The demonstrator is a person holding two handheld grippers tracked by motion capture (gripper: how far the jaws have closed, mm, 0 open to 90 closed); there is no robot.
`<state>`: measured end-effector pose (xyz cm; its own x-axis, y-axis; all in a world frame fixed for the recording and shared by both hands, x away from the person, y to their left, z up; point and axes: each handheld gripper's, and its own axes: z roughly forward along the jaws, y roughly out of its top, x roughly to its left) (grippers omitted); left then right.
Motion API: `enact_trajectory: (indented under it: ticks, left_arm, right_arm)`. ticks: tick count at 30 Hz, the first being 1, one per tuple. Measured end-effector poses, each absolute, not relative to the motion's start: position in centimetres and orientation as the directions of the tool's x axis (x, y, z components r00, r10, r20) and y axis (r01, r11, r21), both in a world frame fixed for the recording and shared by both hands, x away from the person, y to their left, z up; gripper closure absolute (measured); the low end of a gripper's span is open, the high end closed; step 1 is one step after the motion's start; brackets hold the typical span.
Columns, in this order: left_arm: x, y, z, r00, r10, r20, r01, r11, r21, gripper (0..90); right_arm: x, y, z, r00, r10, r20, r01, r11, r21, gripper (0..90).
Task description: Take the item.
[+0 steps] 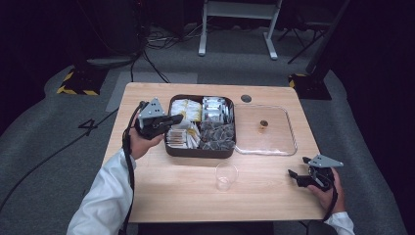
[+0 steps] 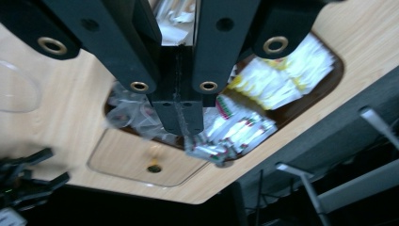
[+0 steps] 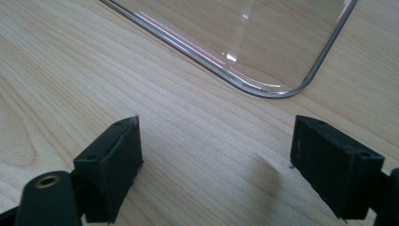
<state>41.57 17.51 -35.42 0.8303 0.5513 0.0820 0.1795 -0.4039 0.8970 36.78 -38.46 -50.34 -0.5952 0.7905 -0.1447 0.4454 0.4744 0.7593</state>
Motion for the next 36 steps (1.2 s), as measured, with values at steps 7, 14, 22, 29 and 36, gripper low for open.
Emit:
enact_trajectory:
  ticks: [7, 14, 22, 29, 36]
  left_arm:
    - [40.1, 16.1, -35.1, 0.861, 0.501, 0.082, 0.148, -0.402, 0.903, 90.0]
    - [38.8, 14.7, -35.2, 0.890, 0.448, 0.082, 0.120, -0.404, 0.907, 90.0]
    - [37.9, 13.4, -35.2, 0.911, 0.406, 0.069, 0.109, -0.401, 0.910, 90.0]
    - [36.8, 12.0, -35.4, 0.930, 0.360, 0.071, 0.093, -0.419, 0.903, 90.0]
    - [36.1, 10.4, -35.6, 0.949, 0.308, 0.066, 0.077, -0.431, 0.899, 90.0]
  right_arm:
    - [36.8, -38.5, -50.3, -0.596, 0.790, -0.144, 0.445, 0.474, 0.759, 17.4]
    - [36.8, -38.5, -50.3, -0.595, 0.790, -0.145, 0.445, 0.475, 0.759, 17.5]
    - [36.8, -38.5, -50.3, -0.594, 0.791, -0.147, 0.445, 0.475, 0.759, 17.5]
    - [36.8, -38.4, -50.3, -0.594, 0.791, -0.146, 0.445, 0.475, 0.759, 17.4]
    - [36.7, -38.4, -50.3, -0.594, 0.791, -0.148, 0.444, 0.475, 0.759, 17.4]
